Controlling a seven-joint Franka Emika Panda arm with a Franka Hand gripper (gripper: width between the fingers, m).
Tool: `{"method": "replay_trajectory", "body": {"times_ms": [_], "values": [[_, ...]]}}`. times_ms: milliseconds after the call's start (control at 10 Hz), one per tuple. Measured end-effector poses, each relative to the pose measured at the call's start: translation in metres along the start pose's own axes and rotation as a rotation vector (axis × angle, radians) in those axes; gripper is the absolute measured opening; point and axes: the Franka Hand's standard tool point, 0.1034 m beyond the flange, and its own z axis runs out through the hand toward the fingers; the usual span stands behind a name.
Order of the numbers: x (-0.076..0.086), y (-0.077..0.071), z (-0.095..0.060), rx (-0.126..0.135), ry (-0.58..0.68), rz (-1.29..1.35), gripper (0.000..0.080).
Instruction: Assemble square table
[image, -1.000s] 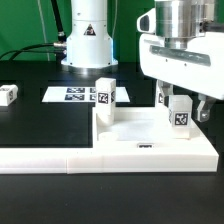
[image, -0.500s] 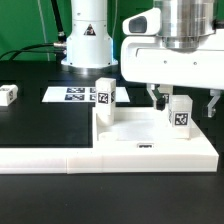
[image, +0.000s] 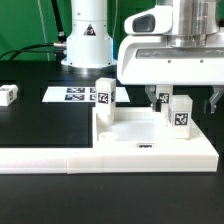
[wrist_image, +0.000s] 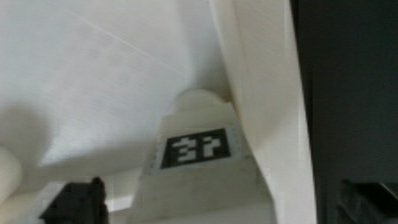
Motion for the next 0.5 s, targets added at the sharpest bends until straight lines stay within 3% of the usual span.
{"method": "replay_trajectory", "body": {"times_ms": [300,400,500], "values": [[0.001,0.0033,0.0006,-0.004,0.002,-0.103,0.0649],[0.001,0.0033,0.0008,-0.004,0.002,-0.098,0.0536],[0.001,0.0035,0.0009,-0.004,0.002,-0.098,0.0362]]}}
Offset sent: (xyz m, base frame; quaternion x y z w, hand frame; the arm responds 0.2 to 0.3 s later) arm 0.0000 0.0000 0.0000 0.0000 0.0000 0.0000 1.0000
